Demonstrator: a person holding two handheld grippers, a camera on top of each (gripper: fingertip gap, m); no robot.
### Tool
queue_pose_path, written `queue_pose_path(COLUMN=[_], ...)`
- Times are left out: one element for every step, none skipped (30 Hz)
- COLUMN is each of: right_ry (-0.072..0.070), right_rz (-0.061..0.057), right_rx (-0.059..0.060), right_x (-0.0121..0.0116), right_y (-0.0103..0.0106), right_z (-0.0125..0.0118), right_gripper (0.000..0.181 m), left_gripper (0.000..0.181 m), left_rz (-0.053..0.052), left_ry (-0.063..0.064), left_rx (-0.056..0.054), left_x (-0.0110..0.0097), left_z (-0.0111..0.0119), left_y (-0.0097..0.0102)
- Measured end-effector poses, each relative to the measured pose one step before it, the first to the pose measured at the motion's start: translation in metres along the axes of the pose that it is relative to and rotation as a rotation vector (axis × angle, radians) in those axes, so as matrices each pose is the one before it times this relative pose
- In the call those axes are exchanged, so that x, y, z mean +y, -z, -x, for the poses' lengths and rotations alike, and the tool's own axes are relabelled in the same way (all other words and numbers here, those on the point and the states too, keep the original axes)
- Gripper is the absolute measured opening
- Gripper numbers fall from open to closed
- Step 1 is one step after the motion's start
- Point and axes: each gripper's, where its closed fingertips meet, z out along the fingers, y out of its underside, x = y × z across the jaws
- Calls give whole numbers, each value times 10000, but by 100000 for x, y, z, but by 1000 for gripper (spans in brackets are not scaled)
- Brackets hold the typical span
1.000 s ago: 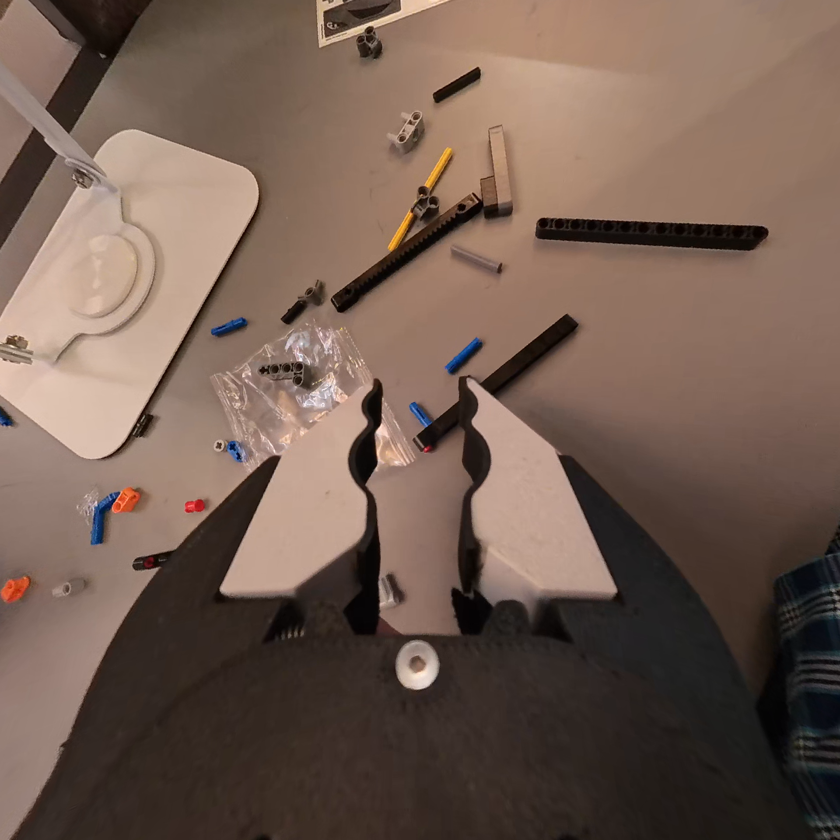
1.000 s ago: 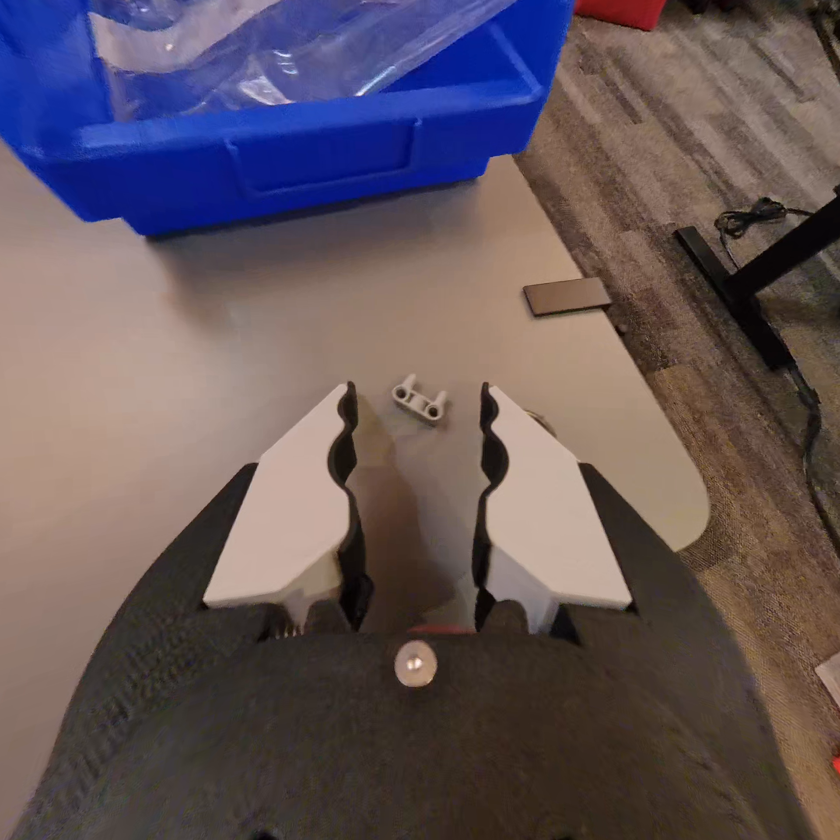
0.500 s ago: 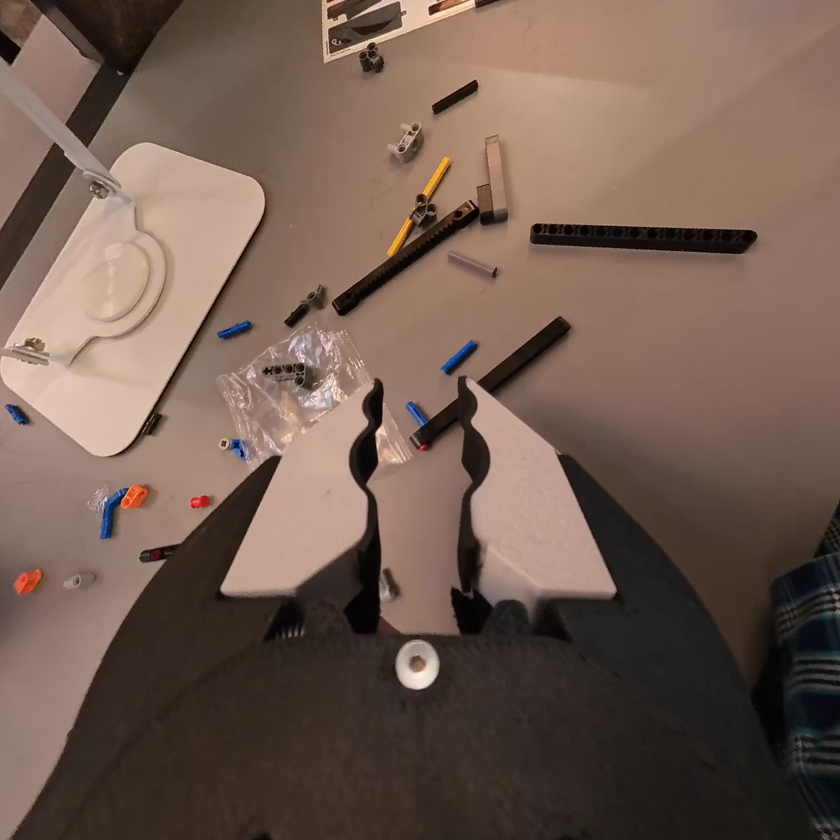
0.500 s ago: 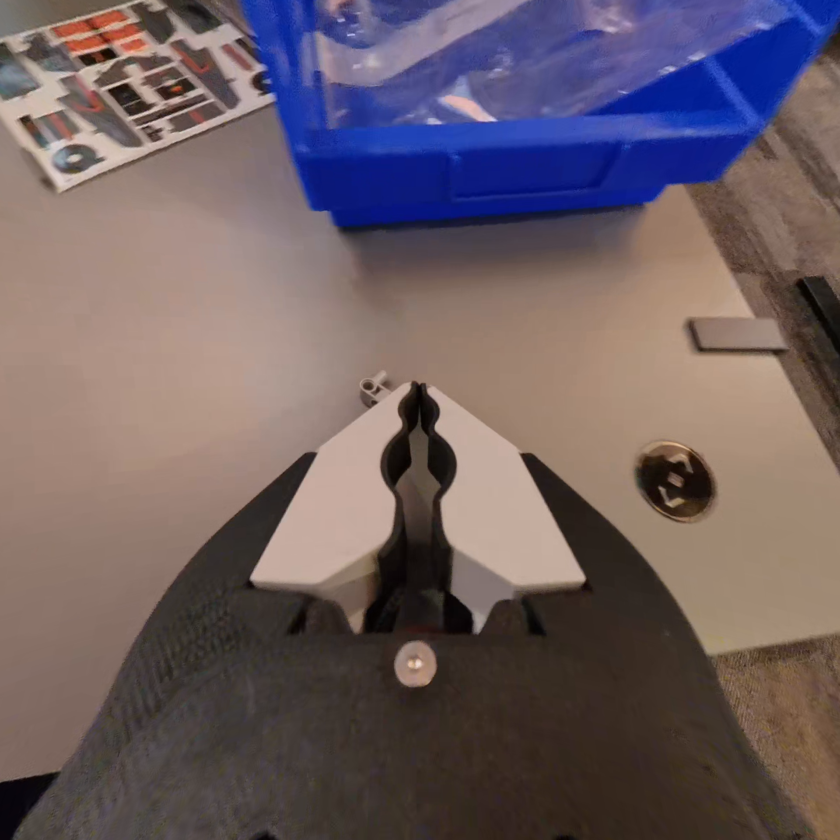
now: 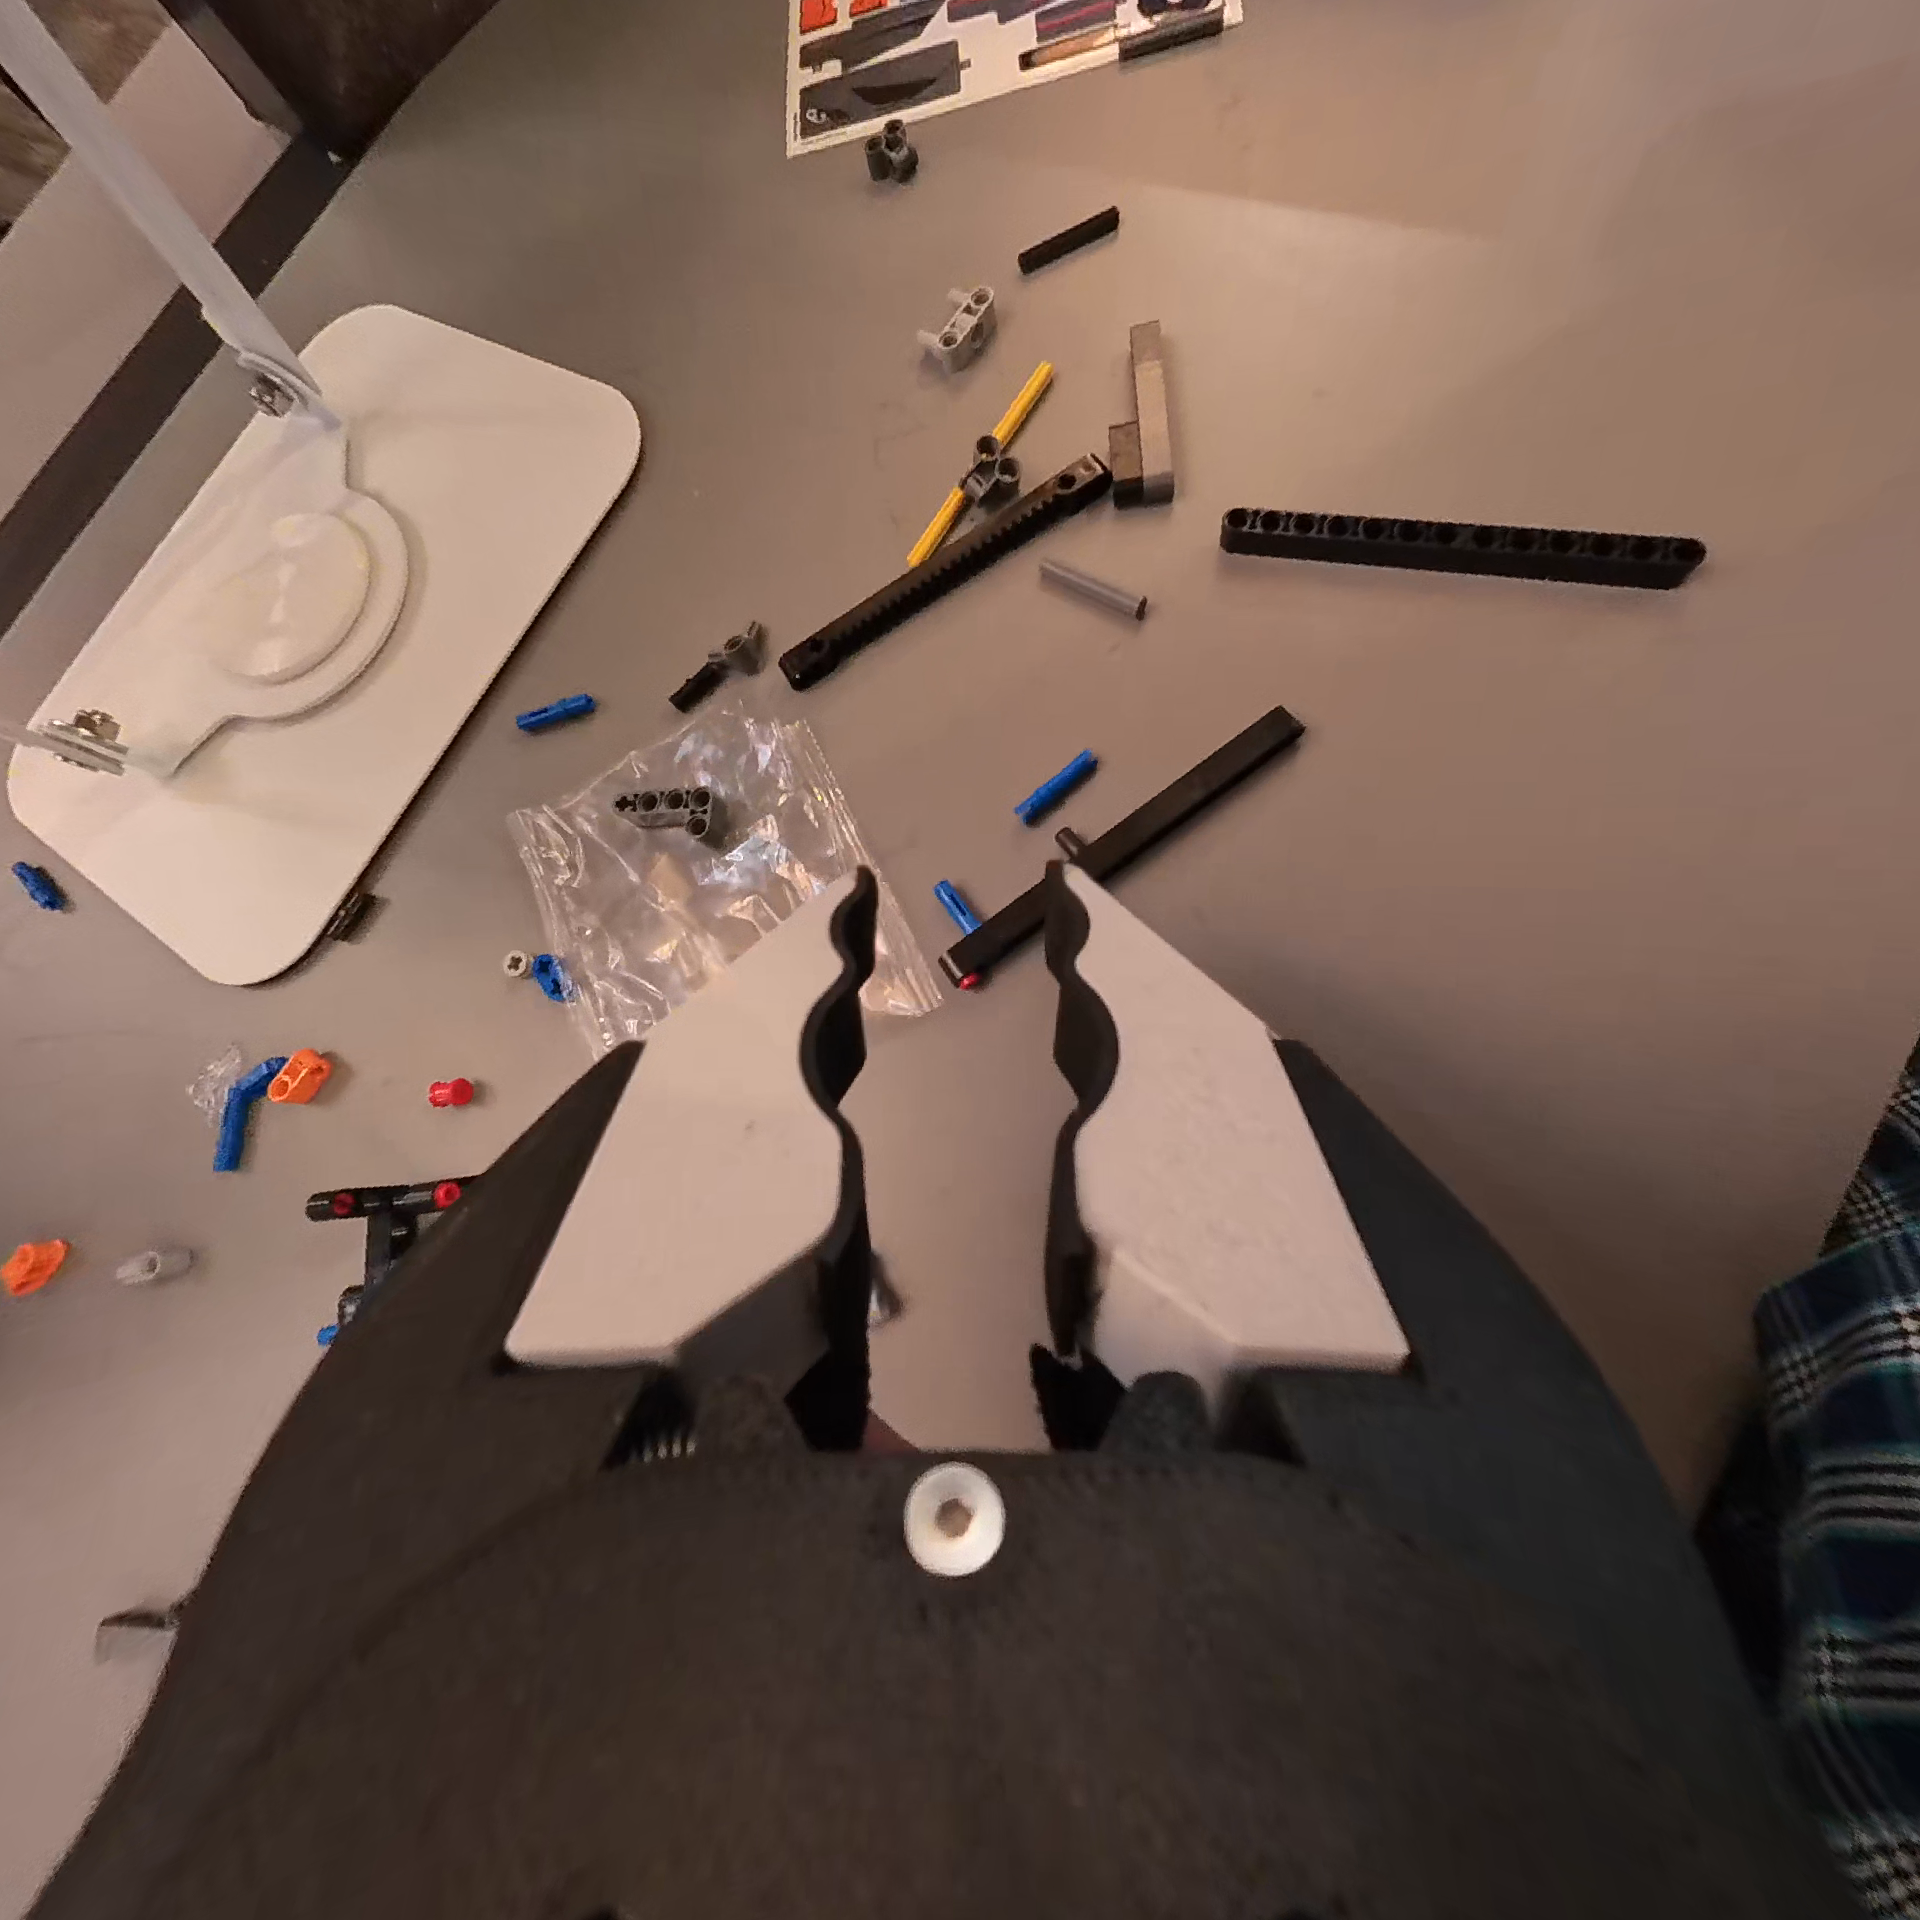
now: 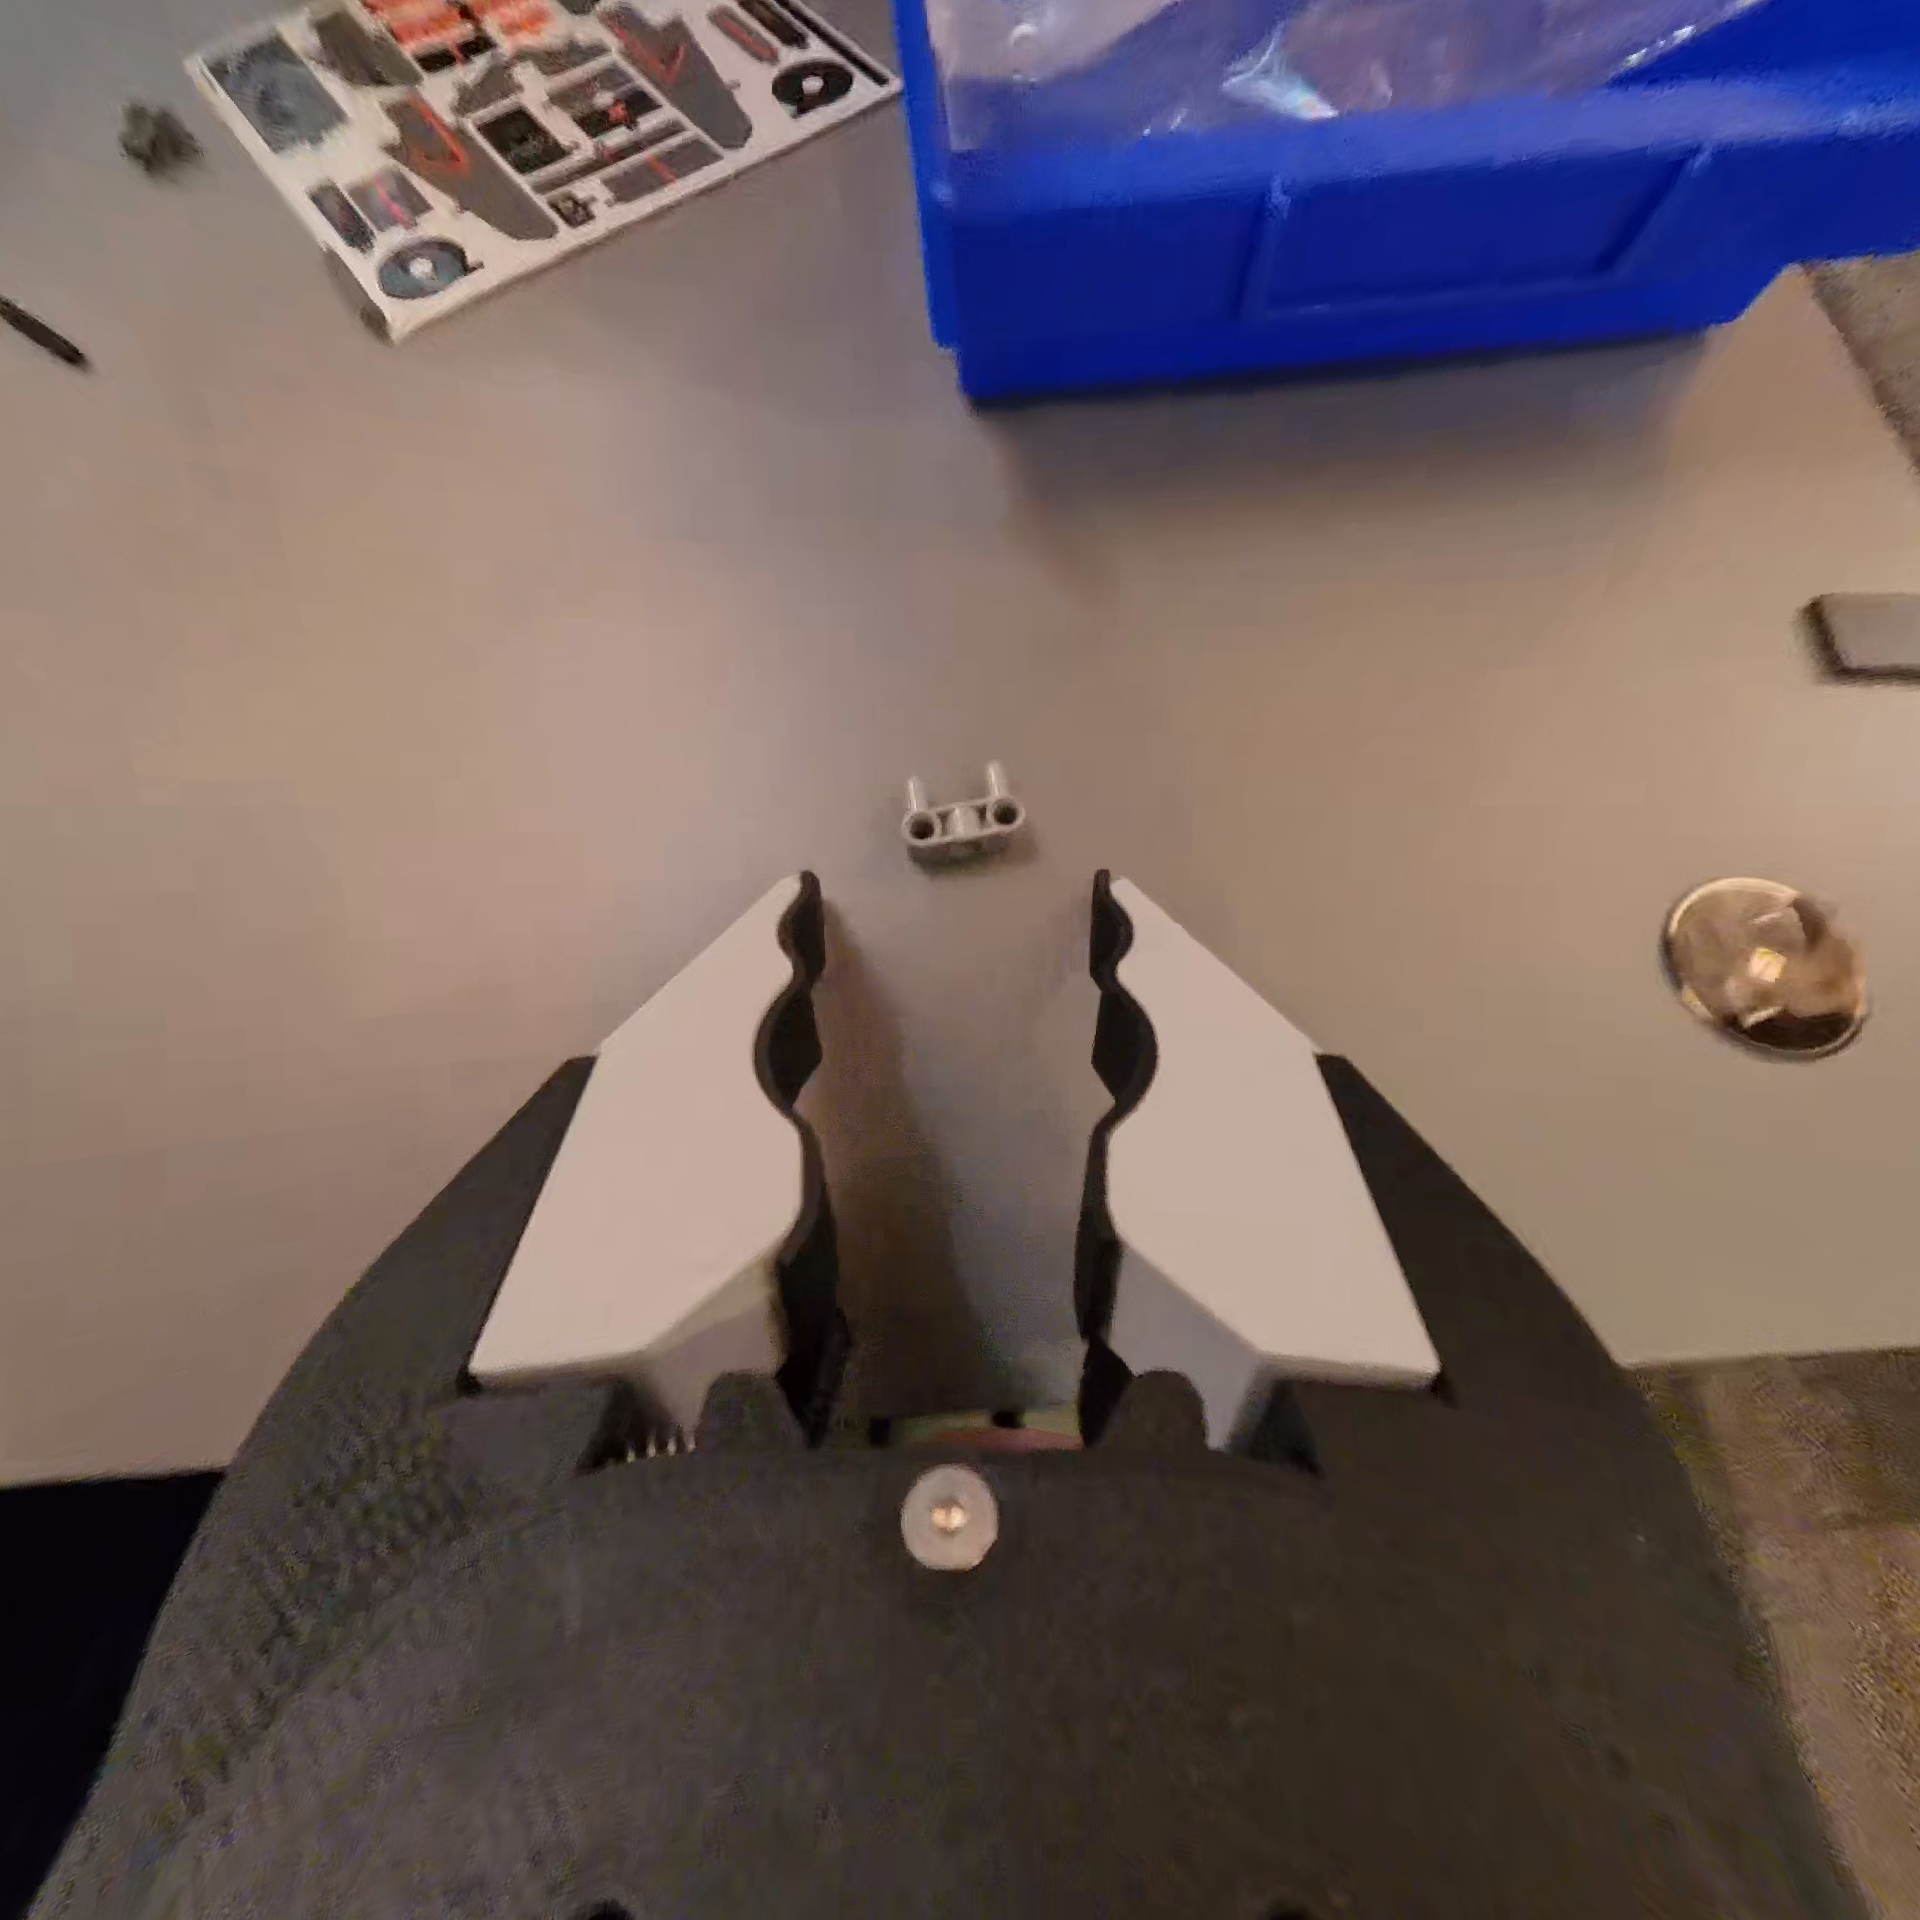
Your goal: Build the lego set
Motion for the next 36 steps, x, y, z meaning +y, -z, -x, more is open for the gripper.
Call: queue_pose_path(right_ry=[313, 204, 254, 208, 108, 122, 147, 163, 226, 203, 32, -93, -172, -151, -56, -14, 3, 33, 29, 46, 46, 67, 80, 113, 208, 272, 301, 383, 443, 414, 376, 367, 340, 277, 255, 210], right_rz=[26, 154, 87, 91, 76, 72, 88, 113, 174, 142, 29, -21, -63, -14, 73, 33, 33, -2, -18, 17, 54, 15, -33, -31, -29, -48, -52, -26, -3, 4, 14, -28, -55, 27, 114, 50], right_rx=[1, -55, -119, -129, -103, -99, -83, -88, -37, 111, 174, 19, -92, -57, 25, -9, -76, -92, -59, -93, -123, -150, -216, -284, -292, -379, -485, -436, -369, -380, -363, -291, -234, -221, -125, 1], right_x=[-242, -170, -235, -252, -276, -280, -305, -300, -246, -219, -215, -141, -134, -39, 69, -66, -107, -156, -158, -131, -125, -164, -262, -333, -431, -566, -728, -814, -904, -975, -955, -923, -861, -690, -491, -455], right_y=[-264, -296, -272, -299, -328, -342, -346, -331, -225, -90, 0, 3, -31, -146, -259, -219, -170, -176, -162, -113, -100, -131, -213, -277, -379, -528, -684, -839, -946, -997, -964, -927, -873, -693, -424, -122], right_z=[236, 227, 325, 347, 249, 184, 140, 202, 147, -142, -318, -116, 67, 54, -26, 24, 122, 174, 173, 257, 349, 484, 719, 1009, 1232, 1562, 1872, 1875, 1753, 1648, 1467, 1203, 925, 696, 346, 32], right_gripper=[42, 39, 30, 26, 23, 20, 16, 13, 13, 18, 23, 27, 32, 37, 40, 39, 34, 23, 22, 22, 22, 22, 22, 22, 22, 22, 22, 22, 22, 22, 22, 22, 22, 23, 24, 33], left_gripper=[31, 31, 31, 31, 31, 31, 31, 31, 31, 31, 31, 31, 31, 31, 31, 31, 31, 31, 31, 31, 31, 31, 31, 31, 31, 31, 31, 31, 31, 31, 31, 31, 31, 32, 32, 32], left_rz=[18, 30, -5, -47, -47, -30, -10, 19, 32, 25, 16, -14, -41, -29, -21, 3, 3, -5, -16, -30, -22, -12, -6, 20, 51, 56, 32, 29, 59, 43, 21, 20, 19, 56, 59, 63], left_ry=[-57, -86, -60, 8, 77, 88, 60, 40, 41, 35, 21, 26, 44, 46, 33, 25, 8, -6, 2, 20, 31, 35, 38, 31, 23, 30, 39, 39, 24, 11, 40, 61, 59, 46, 36, 78], left_rx=[25, -6, -32, -51, -47, -39, -49, -44, -22, -12, -25, -37, -23, -20, -20, -5, -3, -15, -17, -22, -34, -36, -17, -13, -16, -12, 11, 30, 11, -19, -11, -15, -36, -93, -116, -85], left_x=[26, 27, -28, -70, -22, 37, 133, 211, 254, 236, 176, 97, 29, 43, 68, 104, 90, 47, 5, -21, -12, 36, 82, 162, 246, 253, 217, 177, 226, 201, 187, 188, 196, 311, 340, 340], left_z=[-114, -83, -40, 17, 47, 55, 61, 44, 33, 27, 55, 96, 110, 127, 137, 111, 100, 92, 68, 51, 56, 42, -10, -23, -18, -49, -113, -167, -153, -107, -82, -39, 23, 164, 275, 262], left_y=[-113, -51, 59, 141, 166, 162, 139, 103, 57, 58, 74, 110, 134, 119, 65, 12, -27, -11, 19, 52, 87, 107, 115, 94, 71, 80, 98, 95, 99, 99, 114, 145, 176, 180, 202, 192])
